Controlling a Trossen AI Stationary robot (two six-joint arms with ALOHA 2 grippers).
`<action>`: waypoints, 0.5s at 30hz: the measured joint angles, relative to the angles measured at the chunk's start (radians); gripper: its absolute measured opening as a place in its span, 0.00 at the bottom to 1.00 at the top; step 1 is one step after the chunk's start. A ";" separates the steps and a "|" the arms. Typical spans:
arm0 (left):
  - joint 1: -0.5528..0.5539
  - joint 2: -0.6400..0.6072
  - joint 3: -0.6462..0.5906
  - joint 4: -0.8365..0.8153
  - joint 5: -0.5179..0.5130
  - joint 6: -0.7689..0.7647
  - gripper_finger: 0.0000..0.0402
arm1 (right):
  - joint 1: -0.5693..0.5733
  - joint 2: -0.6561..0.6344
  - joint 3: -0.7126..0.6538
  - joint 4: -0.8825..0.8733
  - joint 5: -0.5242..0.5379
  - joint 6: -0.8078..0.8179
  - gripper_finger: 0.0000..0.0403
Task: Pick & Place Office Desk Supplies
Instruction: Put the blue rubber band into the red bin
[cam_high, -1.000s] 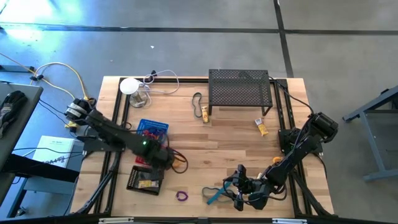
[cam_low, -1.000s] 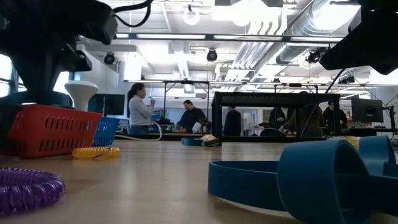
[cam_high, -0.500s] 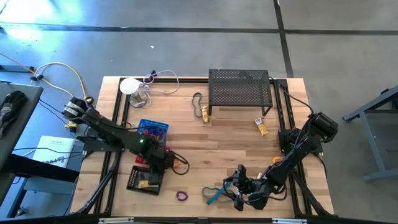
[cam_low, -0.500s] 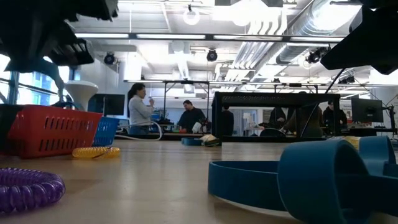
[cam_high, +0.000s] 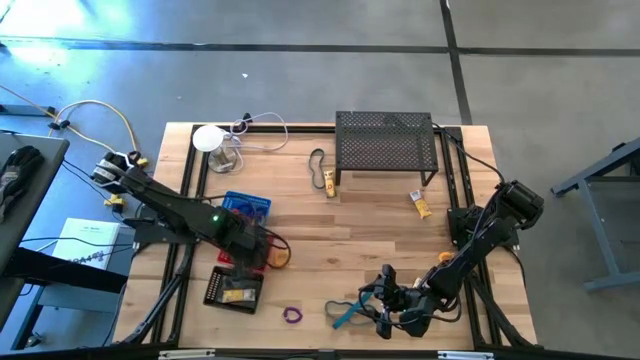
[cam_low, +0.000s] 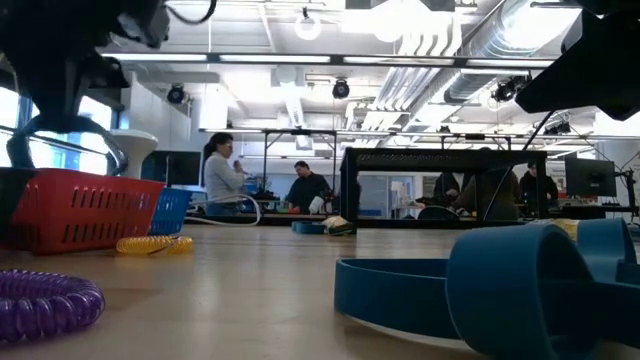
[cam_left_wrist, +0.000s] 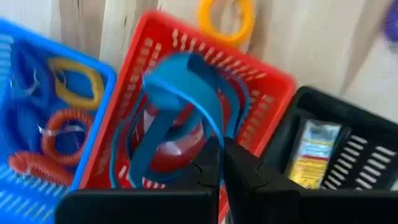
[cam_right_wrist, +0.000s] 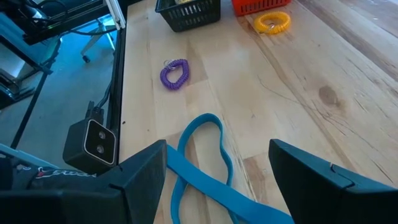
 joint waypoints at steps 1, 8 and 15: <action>0.000 0.000 -0.010 -0.001 0.003 -0.012 0.00 | 0.000 0.000 0.000 0.000 0.000 0.000 0.67; -0.001 0.000 -0.101 0.039 0.023 -0.055 0.00 | 0.002 0.000 0.000 0.000 0.000 0.000 0.67; 0.023 0.001 -0.200 0.204 0.067 0.019 0.00 | -0.001 0.000 0.000 0.000 0.002 -0.001 0.67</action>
